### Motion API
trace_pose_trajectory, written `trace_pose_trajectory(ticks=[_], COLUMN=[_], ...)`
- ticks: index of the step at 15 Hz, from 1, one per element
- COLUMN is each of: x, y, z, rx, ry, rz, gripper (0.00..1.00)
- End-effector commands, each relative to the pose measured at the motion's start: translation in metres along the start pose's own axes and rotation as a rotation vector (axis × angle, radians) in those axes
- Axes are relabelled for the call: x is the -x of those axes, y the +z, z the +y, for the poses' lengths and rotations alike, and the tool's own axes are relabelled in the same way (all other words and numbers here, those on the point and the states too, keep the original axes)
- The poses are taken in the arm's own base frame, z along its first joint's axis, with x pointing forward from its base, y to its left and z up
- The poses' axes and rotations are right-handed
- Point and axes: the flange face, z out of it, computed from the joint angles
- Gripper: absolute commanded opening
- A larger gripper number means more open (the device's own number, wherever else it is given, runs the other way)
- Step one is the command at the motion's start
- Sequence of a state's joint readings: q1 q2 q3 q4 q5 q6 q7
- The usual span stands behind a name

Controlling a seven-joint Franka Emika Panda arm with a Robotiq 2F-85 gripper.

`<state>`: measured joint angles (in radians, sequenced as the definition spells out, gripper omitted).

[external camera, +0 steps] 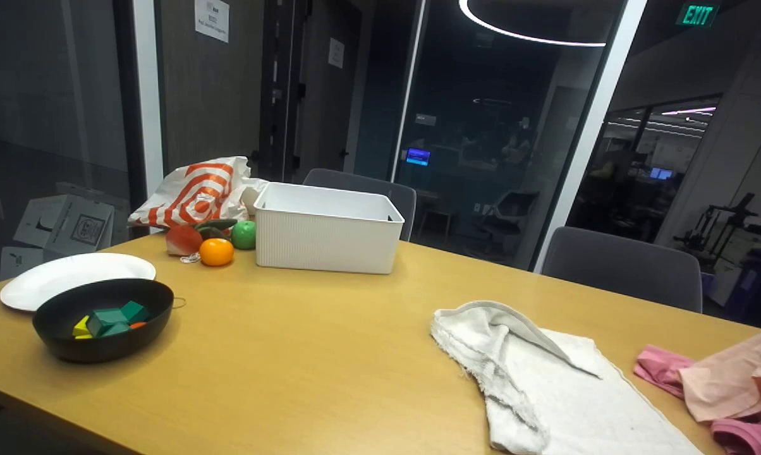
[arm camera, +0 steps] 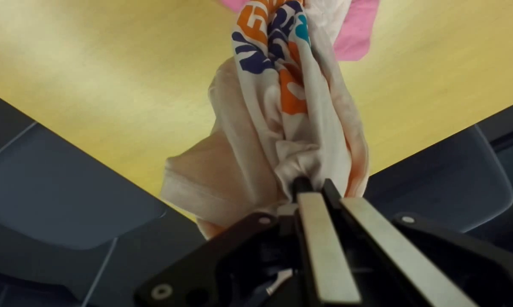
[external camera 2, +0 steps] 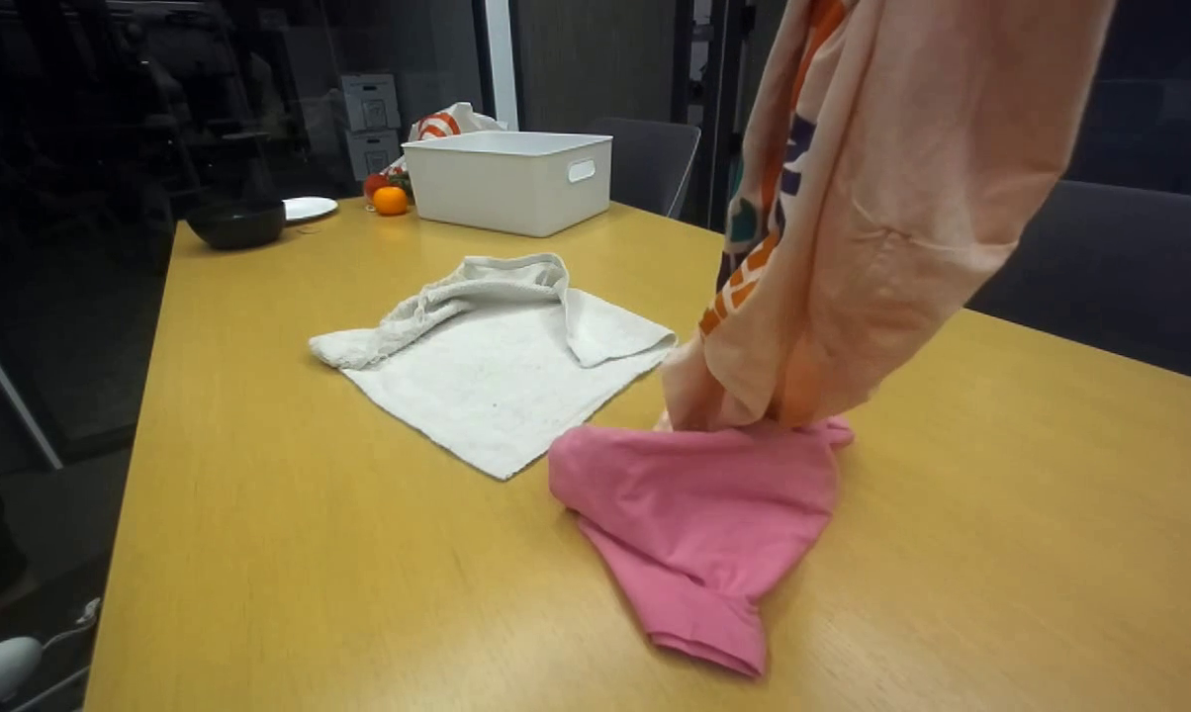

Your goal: Separate the objects on the table

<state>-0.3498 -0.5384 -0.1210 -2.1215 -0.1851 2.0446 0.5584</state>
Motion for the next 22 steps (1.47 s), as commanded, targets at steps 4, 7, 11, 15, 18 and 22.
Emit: trace_pose_trajectory(ticks=[4,7,11,15,18,22], x=[0.046,0.076,0.127,0.164,0.157,0.127], y=[0.016,0.077,0.182,0.255,0.254,0.178], z=[0.054,0.041,0.014,-0.01,-0.029,-0.057], rx=[0.126,0.115,0.142,0.148,0.162,0.225], ry=[0.152,0.094,-0.009,-0.085,-0.152,-0.28], rz=[-0.013,-0.103,-0.219,-0.315,-0.294,-0.208], gripper=[0.04,0.04,0.02,0.02,0.4,0.71])
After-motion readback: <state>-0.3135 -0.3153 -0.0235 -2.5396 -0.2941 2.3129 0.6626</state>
